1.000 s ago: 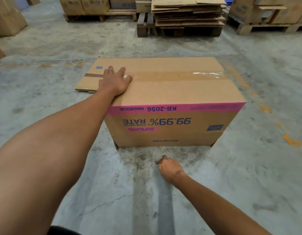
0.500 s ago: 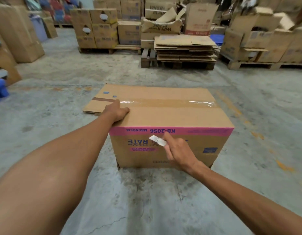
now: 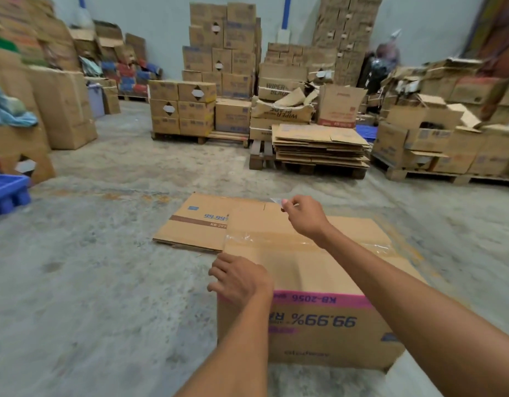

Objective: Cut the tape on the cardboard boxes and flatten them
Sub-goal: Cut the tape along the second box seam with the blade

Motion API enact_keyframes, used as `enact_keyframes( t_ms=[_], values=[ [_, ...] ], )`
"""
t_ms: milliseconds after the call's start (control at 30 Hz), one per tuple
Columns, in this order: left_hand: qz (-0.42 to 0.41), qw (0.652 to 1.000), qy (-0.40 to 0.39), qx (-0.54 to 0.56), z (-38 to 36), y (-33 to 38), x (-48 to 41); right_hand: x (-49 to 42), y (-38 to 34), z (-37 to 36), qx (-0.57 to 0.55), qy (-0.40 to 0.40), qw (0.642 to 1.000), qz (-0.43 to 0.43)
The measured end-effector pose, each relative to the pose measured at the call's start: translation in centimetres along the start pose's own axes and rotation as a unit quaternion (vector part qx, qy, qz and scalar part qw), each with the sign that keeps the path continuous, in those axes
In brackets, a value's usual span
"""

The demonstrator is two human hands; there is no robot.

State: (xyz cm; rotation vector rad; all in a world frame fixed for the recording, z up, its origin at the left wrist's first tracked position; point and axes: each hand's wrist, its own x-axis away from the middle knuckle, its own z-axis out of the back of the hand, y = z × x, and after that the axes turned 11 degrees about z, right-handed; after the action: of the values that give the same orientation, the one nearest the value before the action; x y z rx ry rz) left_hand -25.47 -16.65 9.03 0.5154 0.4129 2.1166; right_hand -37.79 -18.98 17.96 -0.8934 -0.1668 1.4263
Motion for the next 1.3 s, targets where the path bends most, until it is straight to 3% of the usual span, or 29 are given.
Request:
enact_keyframes(
  t_ms=[167, 367, 567, 667, 833, 933, 1133, 1300],
  values=[
    [-0.051, 0.998, 0.044, 0.005, -0.7, -0.8, -0.1, -4.2, -2.2, -1.4, 0.023, -0.073, 0.997, -0.028],
    [-0.024, 0.999, 0.040, 0.006, 0.2, 0.7, 0.1, -6.2, -2.9, -2.4, 0.134, -0.121, 0.983, 0.039],
    [0.087, 0.994, 0.011, 0.063, 0.3, 3.6, 0.4, -7.4, -0.2, -5.0, 0.123, -0.094, 0.987, 0.044],
    [0.137, 0.980, 0.059, 0.132, -0.8, 4.3, 0.1, -8.2, 1.9, -5.8, 0.098, -0.128, 0.987, 0.023],
    [0.088, 0.967, 0.184, 0.151, -2.2, 3.1, 0.1, -10.5, 3.1, -7.2, 0.089, -0.196, 0.974, 0.071],
    [0.092, 0.971, 0.193, 0.103, -2.2, 2.8, -0.8, -11.0, 3.4, -8.3, 0.096, -0.204, 0.970, 0.090],
    [-0.039, 0.978, 0.200, -0.043, -2.3, 1.7, -1.8, -11.5, 2.5, -8.9, 0.060, -0.245, 0.956, 0.148],
    [-0.077, 0.976, 0.201, 0.007, -1.7, -0.3, -1.5, -10.2, -0.2, -8.1, 0.138, -0.322, 0.910, 0.223]
  ],
)
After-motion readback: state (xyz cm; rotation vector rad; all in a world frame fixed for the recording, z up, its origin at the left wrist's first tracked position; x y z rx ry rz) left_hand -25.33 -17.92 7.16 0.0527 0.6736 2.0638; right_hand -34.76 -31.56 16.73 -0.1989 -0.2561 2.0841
